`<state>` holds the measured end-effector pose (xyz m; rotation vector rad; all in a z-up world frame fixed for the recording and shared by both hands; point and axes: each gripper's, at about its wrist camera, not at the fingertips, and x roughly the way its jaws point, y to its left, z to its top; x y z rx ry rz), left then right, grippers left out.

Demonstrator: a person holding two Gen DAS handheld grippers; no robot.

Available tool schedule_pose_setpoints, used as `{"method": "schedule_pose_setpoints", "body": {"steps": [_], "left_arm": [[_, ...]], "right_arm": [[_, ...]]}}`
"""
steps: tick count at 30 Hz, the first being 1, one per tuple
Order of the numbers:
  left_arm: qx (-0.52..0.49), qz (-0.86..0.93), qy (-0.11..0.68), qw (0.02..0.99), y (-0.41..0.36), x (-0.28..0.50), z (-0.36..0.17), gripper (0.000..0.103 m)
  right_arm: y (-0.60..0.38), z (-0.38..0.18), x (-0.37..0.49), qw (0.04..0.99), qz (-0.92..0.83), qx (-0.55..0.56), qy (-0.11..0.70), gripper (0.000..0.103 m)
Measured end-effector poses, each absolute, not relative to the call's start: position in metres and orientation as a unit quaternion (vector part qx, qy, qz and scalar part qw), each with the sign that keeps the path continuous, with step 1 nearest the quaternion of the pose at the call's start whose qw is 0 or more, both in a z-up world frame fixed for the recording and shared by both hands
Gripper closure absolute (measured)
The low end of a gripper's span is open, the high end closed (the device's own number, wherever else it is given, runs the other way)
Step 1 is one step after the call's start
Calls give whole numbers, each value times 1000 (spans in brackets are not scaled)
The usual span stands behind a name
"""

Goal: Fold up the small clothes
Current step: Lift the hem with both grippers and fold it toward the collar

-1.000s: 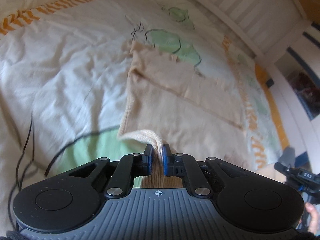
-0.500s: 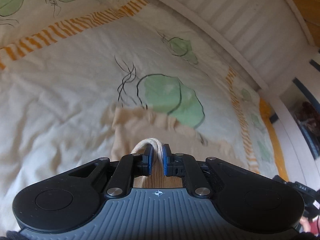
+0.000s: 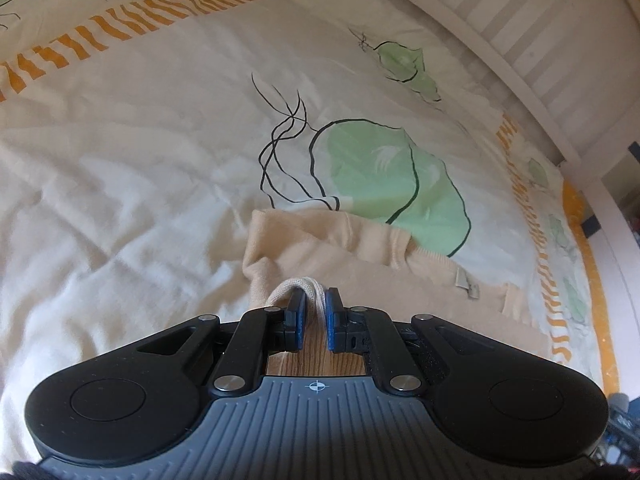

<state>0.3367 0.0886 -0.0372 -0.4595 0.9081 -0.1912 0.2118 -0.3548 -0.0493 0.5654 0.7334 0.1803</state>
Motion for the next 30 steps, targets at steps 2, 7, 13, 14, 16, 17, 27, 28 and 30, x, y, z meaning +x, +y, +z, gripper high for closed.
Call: {"method": "schedule_pose_setpoints", "body": {"steps": [2, 7, 13, 14, 16, 17, 27, 28, 30], "left_arm": [[-219, -91, 433, 870, 89, 338, -36, 93], [-216, -90, 433, 870, 83, 341, -35, 93], [-231, -96, 422, 871, 89, 331, -23, 93], [-236, -100, 419, 871, 90, 331, -19, 93], [-246, -108, 415, 869, 91, 337, -13, 93], [-247, -111, 414, 869, 90, 342, -11, 93], [-224, -94, 439, 865, 68, 398, -43, 92], [-222, -91, 440, 865, 69, 401, -46, 91], [-228, -83, 441, 864, 72, 405, -50, 91]], "right_arm": [[-350, -51, 204, 890, 89, 279, 350, 34], [-330, -61, 208, 883, 94, 269, 372, 52], [-340, -48, 205, 873, 110, 335, 338, 92], [-347, -40, 206, 875, 107, 348, 319, 92], [-363, -28, 215, 876, 93, 372, 292, 92], [-369, -24, 225, 877, 84, 376, 287, 92], [-384, -68, 304, 880, 13, 341, 331, 91], [-383, -72, 307, 880, 11, 335, 336, 90], [-383, -77, 308, 885, 3, 328, 331, 84]]}}
